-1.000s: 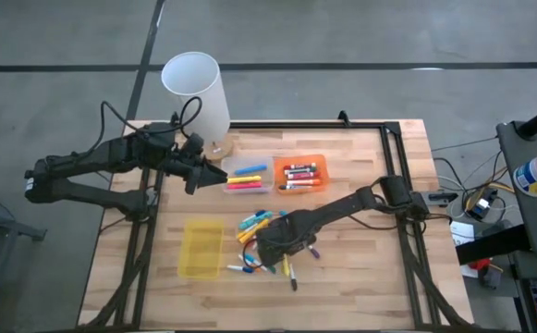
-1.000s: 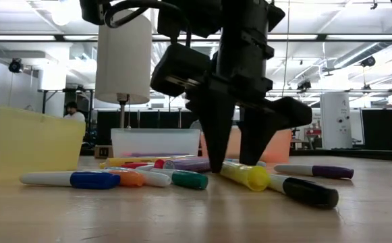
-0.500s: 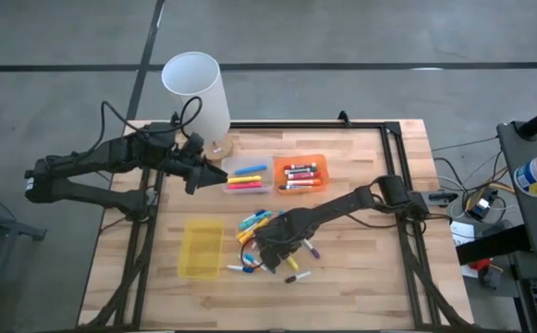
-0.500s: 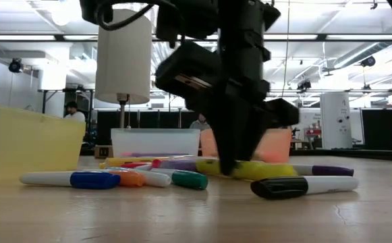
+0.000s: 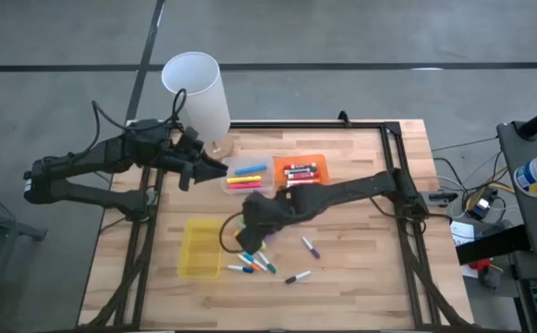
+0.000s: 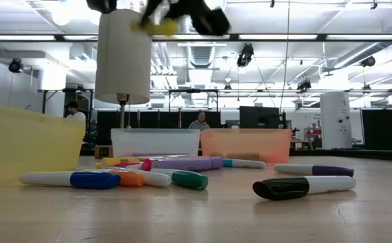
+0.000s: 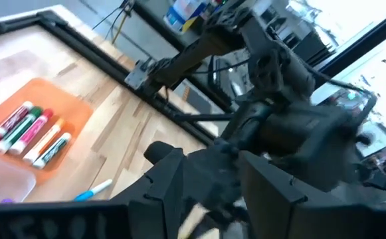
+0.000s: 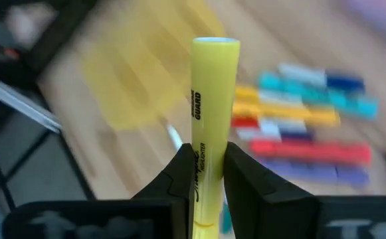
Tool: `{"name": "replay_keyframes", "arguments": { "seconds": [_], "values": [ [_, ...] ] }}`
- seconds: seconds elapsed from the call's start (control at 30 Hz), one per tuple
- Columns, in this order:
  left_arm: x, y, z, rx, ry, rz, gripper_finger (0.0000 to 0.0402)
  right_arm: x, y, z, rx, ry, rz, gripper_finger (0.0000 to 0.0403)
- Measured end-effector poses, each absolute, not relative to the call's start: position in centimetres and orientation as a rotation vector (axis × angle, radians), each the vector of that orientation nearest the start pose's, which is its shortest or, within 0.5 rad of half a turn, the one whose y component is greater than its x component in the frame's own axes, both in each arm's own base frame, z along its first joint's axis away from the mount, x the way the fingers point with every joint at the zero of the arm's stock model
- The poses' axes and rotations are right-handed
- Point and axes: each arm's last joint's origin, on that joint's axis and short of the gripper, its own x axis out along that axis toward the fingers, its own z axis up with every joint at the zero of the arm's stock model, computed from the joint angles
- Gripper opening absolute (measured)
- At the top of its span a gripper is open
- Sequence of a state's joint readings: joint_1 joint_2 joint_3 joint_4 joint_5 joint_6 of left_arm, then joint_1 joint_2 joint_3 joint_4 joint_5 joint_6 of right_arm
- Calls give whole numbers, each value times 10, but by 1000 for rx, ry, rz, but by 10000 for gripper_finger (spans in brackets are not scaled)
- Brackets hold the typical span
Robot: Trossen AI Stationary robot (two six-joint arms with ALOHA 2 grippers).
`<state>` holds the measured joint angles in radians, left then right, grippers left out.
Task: Pick & Place Markers
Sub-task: Put the bottom yellow highlighter into the transparent bin
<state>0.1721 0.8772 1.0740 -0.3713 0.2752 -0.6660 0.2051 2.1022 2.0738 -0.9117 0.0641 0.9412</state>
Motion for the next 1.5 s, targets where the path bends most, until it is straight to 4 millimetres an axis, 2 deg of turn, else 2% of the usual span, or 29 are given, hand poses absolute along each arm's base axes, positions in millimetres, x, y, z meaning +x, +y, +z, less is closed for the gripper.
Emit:
{"name": "replay_keyframes", "arguments": {
  "seconds": [0.3, 0.5, 0.87, 1.17, 1.3, 1.5],
  "values": [
    [172, 21, 402, -713, 151, -74, 138, 447, 82, 377, 610, 609, -347, 48],
    [172, 21, 402, -714, 151, -77, 138, 445, 72, 401, 571, 477, -376, 48],
    [172, 21, 404, -719, 139, -83, 138, 450, 57, 408, 587, 397, -389, 48],
    [172, 21, 404, -719, 139, -84, 135, 451, 56, 411, 571, 373, -375, 48],
    [172, 21, 404, -719, 141, -84, 116, 451, 56, 412, 570, 366, -376, 48],
    [173, 21, 403, -706, 142, -79, 64, 451, 54, 412, 571, 354, -402, 53]
  ]
}}
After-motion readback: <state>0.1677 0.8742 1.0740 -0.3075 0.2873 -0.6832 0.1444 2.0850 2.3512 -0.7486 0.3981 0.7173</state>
